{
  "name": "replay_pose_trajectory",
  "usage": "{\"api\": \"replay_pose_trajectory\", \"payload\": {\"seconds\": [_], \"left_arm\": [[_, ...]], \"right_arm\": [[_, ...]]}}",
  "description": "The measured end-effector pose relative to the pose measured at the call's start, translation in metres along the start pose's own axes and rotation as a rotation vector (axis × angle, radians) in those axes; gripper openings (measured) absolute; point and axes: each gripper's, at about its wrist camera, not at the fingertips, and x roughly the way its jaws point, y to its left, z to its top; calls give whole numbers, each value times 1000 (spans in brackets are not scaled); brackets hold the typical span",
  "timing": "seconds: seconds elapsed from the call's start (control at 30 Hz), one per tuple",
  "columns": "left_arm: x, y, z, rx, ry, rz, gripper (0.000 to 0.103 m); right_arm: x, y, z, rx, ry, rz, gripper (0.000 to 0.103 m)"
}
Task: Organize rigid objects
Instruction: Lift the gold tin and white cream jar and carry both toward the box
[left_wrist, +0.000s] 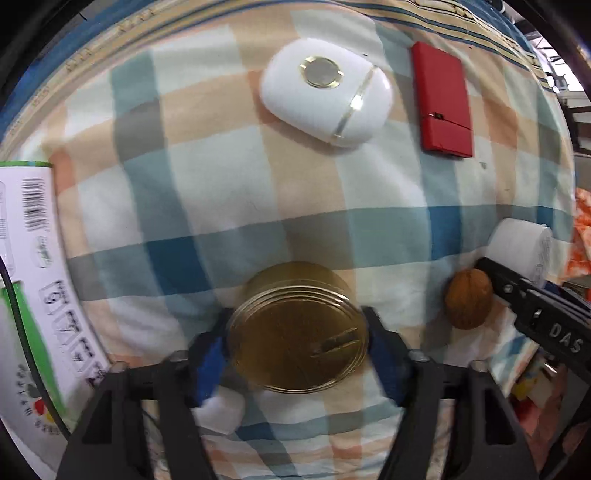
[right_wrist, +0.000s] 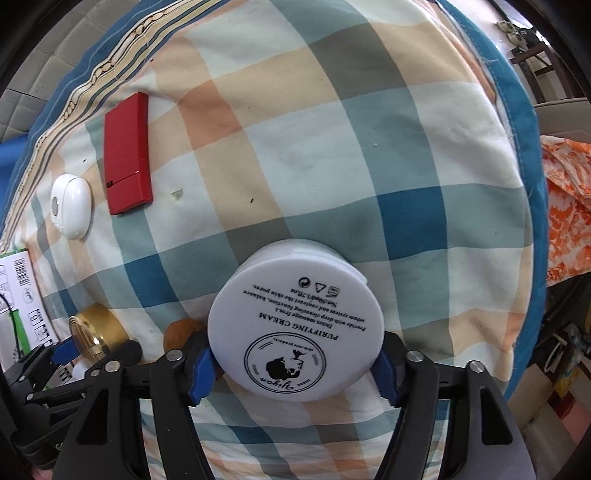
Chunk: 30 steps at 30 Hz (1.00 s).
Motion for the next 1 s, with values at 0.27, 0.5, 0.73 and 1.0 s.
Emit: {"api": "replay_pose_trajectory", "payload": {"seconds": [0.27, 0.5, 0.73, 1.0], "left_arm": [[-25, -2, -21, 27, -94, 21, 63], [-67, -11, -48, 51, -198, -2, 63], [-119, -7, -82, 49, -287, -68, 63], [-180, 49, -116, 14, -392, -85, 63]], "right_arm": [[-12, 8, -13, -49, -50, -41, 68], [-34, 43, -59, -107, -123, -36, 68], [-75, 61, -101, -147, -185, 17, 68], [-149, 119, -149, -229, -280, 99, 68]]}}
